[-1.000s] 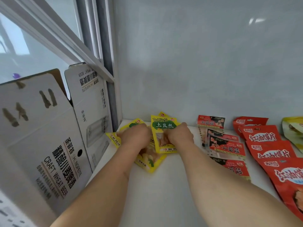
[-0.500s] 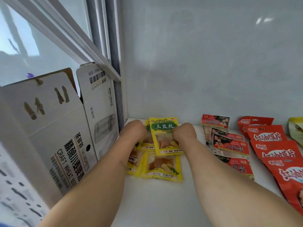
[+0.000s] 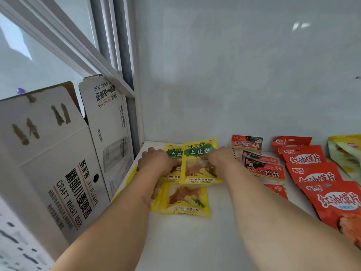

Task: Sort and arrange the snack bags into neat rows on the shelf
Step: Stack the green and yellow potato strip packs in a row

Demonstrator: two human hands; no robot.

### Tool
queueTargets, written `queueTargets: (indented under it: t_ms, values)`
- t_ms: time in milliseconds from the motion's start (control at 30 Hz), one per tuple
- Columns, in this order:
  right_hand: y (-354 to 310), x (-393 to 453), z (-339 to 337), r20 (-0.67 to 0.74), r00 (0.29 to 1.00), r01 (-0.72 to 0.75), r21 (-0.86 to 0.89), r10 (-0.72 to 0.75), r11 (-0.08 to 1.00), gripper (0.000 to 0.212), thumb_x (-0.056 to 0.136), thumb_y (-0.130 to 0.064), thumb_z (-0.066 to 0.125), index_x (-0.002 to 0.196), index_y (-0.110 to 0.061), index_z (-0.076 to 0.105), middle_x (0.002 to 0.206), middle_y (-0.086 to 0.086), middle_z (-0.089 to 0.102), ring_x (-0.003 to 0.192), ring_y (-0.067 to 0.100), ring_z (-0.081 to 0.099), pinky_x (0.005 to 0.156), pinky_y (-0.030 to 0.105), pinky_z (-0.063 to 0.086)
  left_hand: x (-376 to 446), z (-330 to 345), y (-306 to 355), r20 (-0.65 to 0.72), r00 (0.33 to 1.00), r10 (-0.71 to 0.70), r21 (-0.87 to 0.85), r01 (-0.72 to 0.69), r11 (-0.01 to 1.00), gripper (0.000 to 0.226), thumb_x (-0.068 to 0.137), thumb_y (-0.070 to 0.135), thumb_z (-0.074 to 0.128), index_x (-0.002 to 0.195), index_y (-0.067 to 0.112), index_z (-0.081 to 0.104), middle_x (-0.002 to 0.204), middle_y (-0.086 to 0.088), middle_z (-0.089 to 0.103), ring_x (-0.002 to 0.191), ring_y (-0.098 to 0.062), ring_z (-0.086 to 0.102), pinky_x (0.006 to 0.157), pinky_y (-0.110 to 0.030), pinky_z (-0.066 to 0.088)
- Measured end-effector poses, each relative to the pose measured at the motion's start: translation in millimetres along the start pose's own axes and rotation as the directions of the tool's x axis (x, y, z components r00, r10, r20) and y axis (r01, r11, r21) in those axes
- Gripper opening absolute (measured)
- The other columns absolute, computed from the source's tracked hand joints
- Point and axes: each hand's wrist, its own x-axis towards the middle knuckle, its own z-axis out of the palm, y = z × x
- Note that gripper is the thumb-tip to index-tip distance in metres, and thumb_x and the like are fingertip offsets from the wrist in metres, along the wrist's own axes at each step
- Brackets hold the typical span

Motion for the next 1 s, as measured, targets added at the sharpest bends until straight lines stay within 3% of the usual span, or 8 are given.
queueTargets:
  t_ms: [133,233,333,433,567,700,867,1000]
  values:
    - [-1,8,-8,0.036,0.999,0.004,0.087,-0.007,0.996,0.031,0.096,-0.007,0.056,0.126,0.002,0.057,0.1,0.012,0.062,0.066,0.019,0.056,0.053,0.024,0.053,1,-2,-7,0.031,0.999,-0.032,-0.055,0.034,0.998,0.085,0.073,0.074,0.067,0.128,0.01,0.056,0.132,-0.012,0.055,0.12,-0.032,0.052,0.099,-0.041,0.048]
    - [-1,10,-3,0.016,1.0,0.009,0.169,-0.012,0.986,0.012,0.096,-0.014,0.057,0.102,-0.01,0.066,0.103,0.014,0.072,0.088,0.033,0.071,0.08,0.042,0.059,-3,-5,-10,0.045,0.998,-0.032,-0.158,0.039,0.987,0.072,0.071,0.061,0.078,0.114,0.009,0.053,0.101,-0.006,0.066,0.101,-0.028,0.062,0.082,-0.035,0.053]
    - [2,27,1,0.016,0.999,0.034,0.185,-0.038,0.982,0.01,0.094,-0.02,0.059,0.091,-0.014,0.066,0.099,0.015,0.074,0.092,0.035,0.071,0.086,0.057,0.057,-9,-10,-14,0.045,0.998,-0.035,-0.247,0.046,0.968,0.072,0.075,0.044,0.083,0.125,0.007,0.046,0.094,-0.005,0.063,0.086,-0.024,0.06,0.066,-0.03,0.046]
    - [-3,22,-1,0.018,1.0,-0.006,0.206,0.002,0.978,0.015,0.094,-0.023,0.061,0.09,-0.009,0.064,0.094,0.011,0.071,0.084,0.031,0.068,0.08,0.045,0.058,-17,-13,-15,0.075,0.997,-0.022,-0.37,0.048,0.928,0.068,0.08,0.029,0.083,0.131,0.006,0.044,0.114,-0.011,0.063,0.086,-0.021,0.054,0.07,-0.03,0.045]
    - [-10,11,-3,0.089,0.995,-0.061,0.303,0.035,0.951,0.018,0.093,-0.021,0.068,0.095,-0.004,0.064,0.089,0.012,0.07,0.069,0.023,0.066,0.053,0.028,0.054,-19,-15,-17,0.131,0.991,0.001,-0.42,0.054,0.906,0.023,0.082,0.022,0.082,0.082,0.007,0.064,0.064,-0.001,0.067,0.055,-0.011,0.059,0.053,-0.021,0.044]
    - [-7,5,0,0.253,0.965,-0.142,0.292,0.067,0.946,0.01,0.089,-0.005,0.07,0.096,0.002,0.065,0.088,0.019,0.069,0.056,0.024,0.066,0.048,0.029,0.055,-23,-13,-17,0.097,0.995,0.02,-0.408,0.021,0.913,0.034,0.083,0.025,0.08,0.109,0.005,0.069,0.106,-0.011,0.07,0.092,-0.024,0.064,0.072,-0.028,0.048]
    - [-3,3,2,0.276,0.961,-0.108,0.26,0.034,0.959,0.012,0.09,0.012,0.057,0.096,0.005,0.066,0.091,0.02,0.07,0.071,0.027,0.064,0.061,0.037,0.057,-22,-14,-21,0.053,0.999,0.012,-0.53,0.018,0.848,0.029,0.081,0.015,0.078,0.107,0.009,0.065,0.105,-0.011,0.071,0.096,-0.028,0.068,0.087,-0.041,0.057]
    - [-10,9,-6,0.219,0.975,-0.061,0.383,-0.026,0.922,0.018,0.095,0.008,0.055,0.097,-0.008,0.062,0.077,0.013,0.065,0.056,0.02,0.061,0.039,0.024,0.048,-24,-21,-28,0.049,0.999,0.005,-0.607,0.026,0.794,0.027,0.084,0.01,0.076,0.109,0.009,0.065,0.104,-0.009,0.07,0.095,-0.027,0.067,0.084,-0.036,0.055]
